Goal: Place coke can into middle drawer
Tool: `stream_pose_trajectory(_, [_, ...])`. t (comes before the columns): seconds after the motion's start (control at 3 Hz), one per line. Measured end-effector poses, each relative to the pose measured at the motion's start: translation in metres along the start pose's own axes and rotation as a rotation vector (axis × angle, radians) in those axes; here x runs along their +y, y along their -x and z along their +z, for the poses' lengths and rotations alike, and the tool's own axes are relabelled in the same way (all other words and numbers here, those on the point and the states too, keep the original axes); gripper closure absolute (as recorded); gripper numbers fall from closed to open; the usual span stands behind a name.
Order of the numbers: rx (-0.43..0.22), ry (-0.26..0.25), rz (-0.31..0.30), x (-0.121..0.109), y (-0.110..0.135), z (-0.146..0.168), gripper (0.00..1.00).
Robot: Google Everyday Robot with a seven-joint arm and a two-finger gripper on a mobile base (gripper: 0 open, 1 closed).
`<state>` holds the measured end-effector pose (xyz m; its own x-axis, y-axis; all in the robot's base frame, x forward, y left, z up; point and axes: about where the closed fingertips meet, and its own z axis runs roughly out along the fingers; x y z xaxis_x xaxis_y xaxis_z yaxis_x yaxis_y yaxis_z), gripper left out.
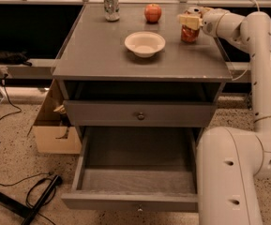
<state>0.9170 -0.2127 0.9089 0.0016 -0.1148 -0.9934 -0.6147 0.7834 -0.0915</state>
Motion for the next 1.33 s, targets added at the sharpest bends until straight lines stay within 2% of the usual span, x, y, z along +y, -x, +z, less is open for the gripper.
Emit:
stream_pose_trajectory(0.67, [0.035, -0.051, -0.025, -0.019, -0.015, -0.008, 0.87])
stream_pose_trajectory(1.0, [0.041, -0.053, -0.031, -0.019, -0.012, -0.011, 1.0])
stream_pose_trajectory(1.33, [0.13, -0.047, -0.148, -0.017, 0.003, -0.03, 1.0])
